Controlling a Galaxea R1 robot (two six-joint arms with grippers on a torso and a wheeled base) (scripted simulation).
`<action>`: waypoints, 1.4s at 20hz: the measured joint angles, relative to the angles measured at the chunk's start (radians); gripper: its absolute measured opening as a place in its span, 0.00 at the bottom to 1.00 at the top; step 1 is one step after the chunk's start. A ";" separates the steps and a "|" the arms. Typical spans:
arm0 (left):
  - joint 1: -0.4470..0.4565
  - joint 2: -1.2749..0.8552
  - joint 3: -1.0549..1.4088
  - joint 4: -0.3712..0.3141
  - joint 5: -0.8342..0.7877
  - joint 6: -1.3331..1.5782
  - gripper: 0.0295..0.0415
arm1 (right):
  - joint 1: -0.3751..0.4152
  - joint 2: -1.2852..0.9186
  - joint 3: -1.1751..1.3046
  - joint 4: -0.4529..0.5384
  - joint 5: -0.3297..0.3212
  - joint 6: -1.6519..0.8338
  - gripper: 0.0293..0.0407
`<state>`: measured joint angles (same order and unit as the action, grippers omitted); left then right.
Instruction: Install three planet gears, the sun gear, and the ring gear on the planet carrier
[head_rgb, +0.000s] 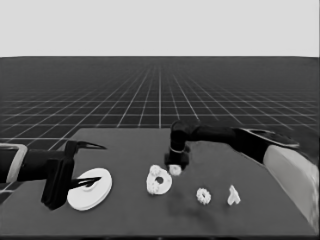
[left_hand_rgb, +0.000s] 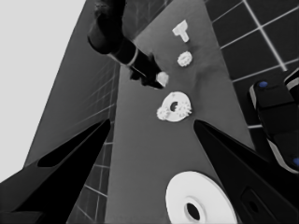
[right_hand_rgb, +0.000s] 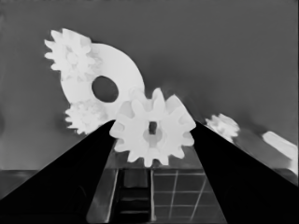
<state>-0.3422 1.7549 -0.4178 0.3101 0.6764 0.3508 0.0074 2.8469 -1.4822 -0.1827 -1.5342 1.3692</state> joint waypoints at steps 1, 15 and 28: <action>0.000 0.000 0.000 0.000 0.000 0.000 0.75 | 0.000 0.034 -0.031 0.000 0.000 0.000 0.16; 0.000 0.000 0.000 0.000 0.000 0.000 0.75 | -0.154 0.106 -0.183 -0.145 0.054 -0.064 0.16; 0.000 0.000 0.000 0.000 0.000 0.000 0.75 | -0.059 0.083 -0.103 -0.055 0.013 -0.016 0.81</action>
<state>-0.3422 1.7549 -0.4178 0.3101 0.6764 0.3508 -0.0512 2.9300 -1.5848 -0.2376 -1.5212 1.3529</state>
